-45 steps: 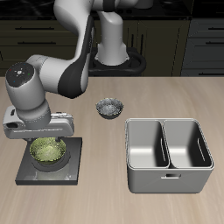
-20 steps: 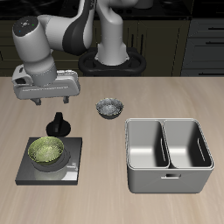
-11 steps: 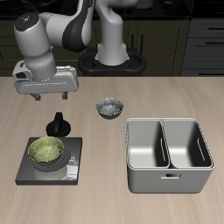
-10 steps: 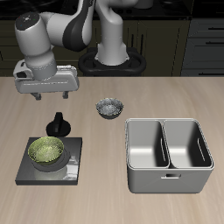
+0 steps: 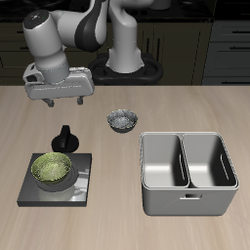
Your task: Place the green bowl on the flat stove and turn on the flat stove
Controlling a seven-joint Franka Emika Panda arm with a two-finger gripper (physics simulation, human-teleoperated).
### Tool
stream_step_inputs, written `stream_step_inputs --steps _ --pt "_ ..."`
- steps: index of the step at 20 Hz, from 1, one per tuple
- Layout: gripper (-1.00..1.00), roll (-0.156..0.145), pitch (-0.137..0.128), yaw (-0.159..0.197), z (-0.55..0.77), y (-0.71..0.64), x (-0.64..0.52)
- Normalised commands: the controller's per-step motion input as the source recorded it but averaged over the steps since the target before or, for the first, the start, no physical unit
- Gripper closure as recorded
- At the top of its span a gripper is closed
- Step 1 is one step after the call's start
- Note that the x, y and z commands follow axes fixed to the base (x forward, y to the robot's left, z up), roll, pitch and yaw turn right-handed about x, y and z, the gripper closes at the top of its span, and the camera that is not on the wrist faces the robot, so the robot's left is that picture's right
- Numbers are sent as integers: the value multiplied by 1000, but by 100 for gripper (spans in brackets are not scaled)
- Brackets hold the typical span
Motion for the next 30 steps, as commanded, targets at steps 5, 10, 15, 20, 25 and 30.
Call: stream_step_inputs --steps 5,10,15,20,25,30 --pt "-100 -2 -8 -5 -77 -28 -123" --pt "-100 -18 -24 0 -43 -186 -80" --pt "-100 -1 -29 -3 -54 -79 -38" --pt "-100 -6 -8 -1 -142 -19 -20" --pt "-100 -2 -14 21 -133 28 -6" --pt "-100 -20 11 16 -215 -27 52"
